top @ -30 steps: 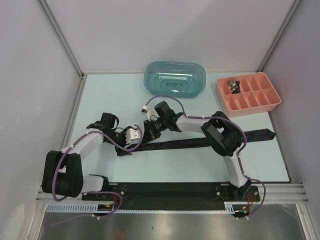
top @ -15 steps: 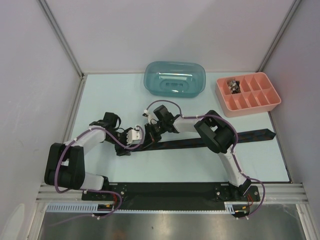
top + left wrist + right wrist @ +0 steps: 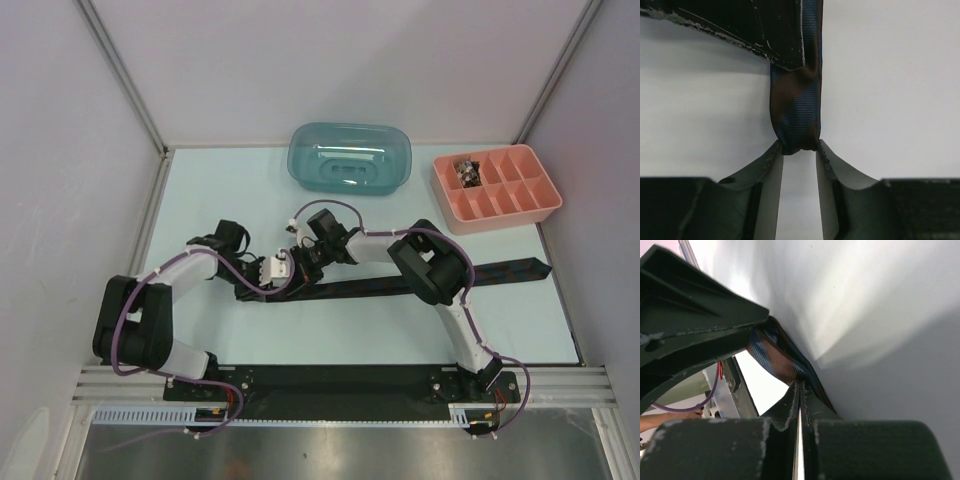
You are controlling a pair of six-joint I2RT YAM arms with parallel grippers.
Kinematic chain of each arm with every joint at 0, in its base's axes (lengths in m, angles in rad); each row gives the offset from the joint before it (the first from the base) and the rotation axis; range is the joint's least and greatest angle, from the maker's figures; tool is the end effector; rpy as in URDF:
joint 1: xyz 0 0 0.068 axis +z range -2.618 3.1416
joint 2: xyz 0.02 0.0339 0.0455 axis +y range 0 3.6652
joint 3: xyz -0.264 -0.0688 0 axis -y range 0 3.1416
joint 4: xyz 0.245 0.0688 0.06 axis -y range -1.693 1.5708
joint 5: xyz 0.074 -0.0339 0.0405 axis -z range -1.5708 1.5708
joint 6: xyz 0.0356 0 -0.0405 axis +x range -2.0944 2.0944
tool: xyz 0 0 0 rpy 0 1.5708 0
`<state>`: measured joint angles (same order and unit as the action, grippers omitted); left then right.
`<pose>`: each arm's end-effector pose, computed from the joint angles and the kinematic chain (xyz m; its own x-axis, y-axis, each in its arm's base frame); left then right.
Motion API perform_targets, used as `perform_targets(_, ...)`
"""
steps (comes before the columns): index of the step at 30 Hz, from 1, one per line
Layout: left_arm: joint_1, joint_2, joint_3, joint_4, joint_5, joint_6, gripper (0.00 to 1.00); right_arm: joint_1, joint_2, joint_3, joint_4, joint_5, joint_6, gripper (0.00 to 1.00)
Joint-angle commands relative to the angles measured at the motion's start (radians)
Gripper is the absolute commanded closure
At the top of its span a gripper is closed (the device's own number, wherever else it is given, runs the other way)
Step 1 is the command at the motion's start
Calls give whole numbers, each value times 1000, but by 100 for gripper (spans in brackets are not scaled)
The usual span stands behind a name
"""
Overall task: Roll the ties
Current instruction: Roll the tie at the center of the board.
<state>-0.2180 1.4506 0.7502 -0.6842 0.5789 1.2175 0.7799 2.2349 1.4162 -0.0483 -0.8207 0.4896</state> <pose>0.2238 -0.0695 0.1616 -0.0693 0.8198 -0.5685 0.9970 0.0758 -0.0123 0.3070 0.3402 0.1085 -0.8621 -0.4018 -0.3088 -0.4652 0.3860 0.7966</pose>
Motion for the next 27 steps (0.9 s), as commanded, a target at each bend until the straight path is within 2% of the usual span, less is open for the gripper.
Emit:
perform_targets(1, -6, -58, 57, -49, 59, 1, 65, -11, 28, 23, -27, 43, -5, 99)
perform_targets(11, -130, -21, 169, -71, 113, -90, 71, -11, 26, 23, -38, 45, -8, 99)
perform_targets(18, -221, 57, 181, -61, 32, -102, 72, -22, -41, -10, -36, 35, -14, 97)
perform_targets(27, -247, 100, 169, -44, -20, -88, 71, -65, -112, -26, -149, 28, -95, 92)
